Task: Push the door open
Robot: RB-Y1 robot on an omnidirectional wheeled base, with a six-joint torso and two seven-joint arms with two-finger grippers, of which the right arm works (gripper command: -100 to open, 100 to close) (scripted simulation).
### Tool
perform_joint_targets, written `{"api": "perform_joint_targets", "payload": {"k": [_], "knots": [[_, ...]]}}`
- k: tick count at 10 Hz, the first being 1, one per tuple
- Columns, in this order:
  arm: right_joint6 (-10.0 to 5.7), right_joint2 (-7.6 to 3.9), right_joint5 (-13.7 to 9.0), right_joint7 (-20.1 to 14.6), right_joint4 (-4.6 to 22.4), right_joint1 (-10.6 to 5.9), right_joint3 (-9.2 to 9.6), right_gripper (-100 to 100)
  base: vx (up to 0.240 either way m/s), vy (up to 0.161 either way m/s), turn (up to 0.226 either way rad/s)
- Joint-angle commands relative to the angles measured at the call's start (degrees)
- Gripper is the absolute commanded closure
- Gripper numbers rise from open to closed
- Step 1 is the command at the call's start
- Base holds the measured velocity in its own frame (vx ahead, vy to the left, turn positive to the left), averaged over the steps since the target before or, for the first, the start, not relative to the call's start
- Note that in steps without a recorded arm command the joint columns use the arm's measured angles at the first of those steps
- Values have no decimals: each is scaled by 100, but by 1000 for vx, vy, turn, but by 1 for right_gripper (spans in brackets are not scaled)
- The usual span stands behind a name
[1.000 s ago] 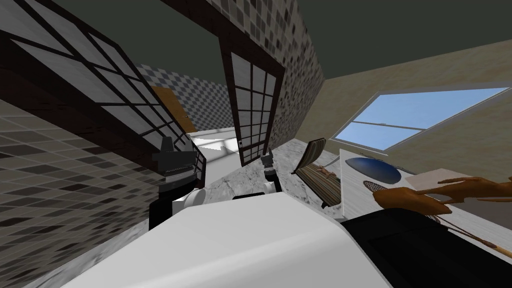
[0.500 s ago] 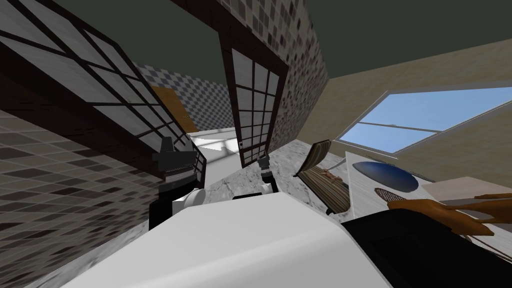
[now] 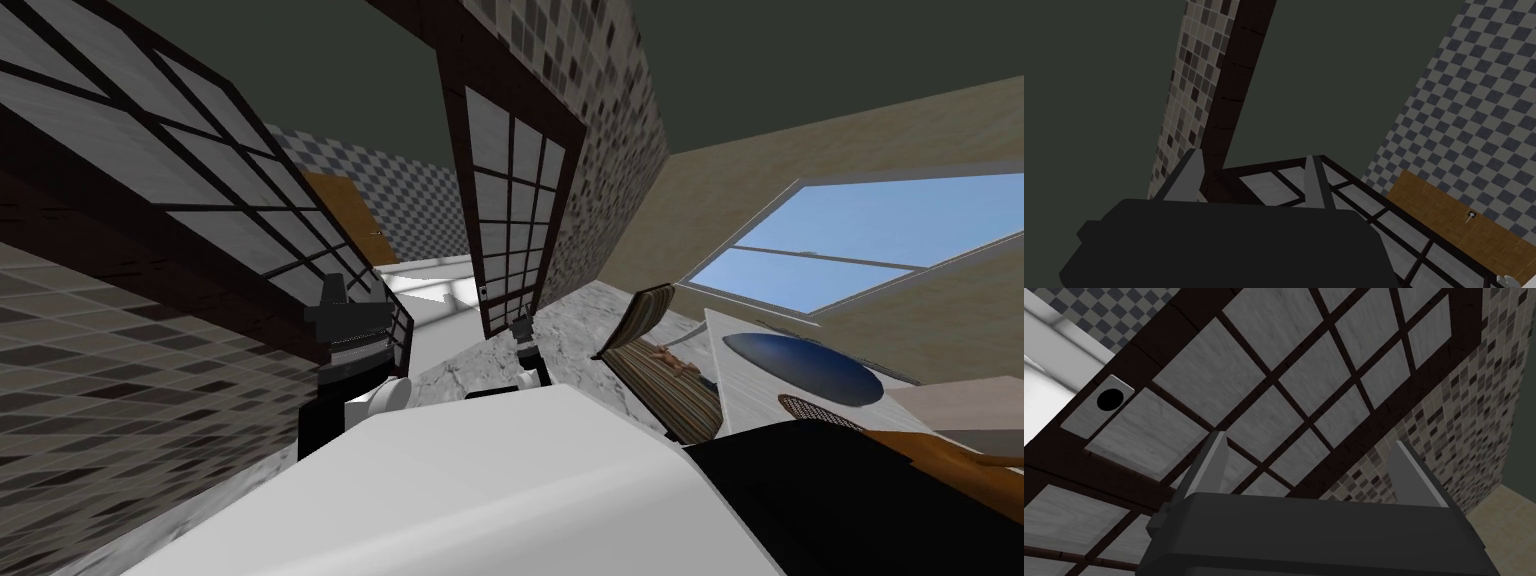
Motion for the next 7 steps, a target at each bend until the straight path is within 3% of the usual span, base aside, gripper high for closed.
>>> {"api": "perform_joint_targets", "payload": {"k": [1, 7], "knots": [[-66, 24, -52, -79, 190, -85, 48, -100, 63, -5, 7], [-328, 24, -563, -713, 1040, -369, 529, -100, 88, -5, 36]]}}
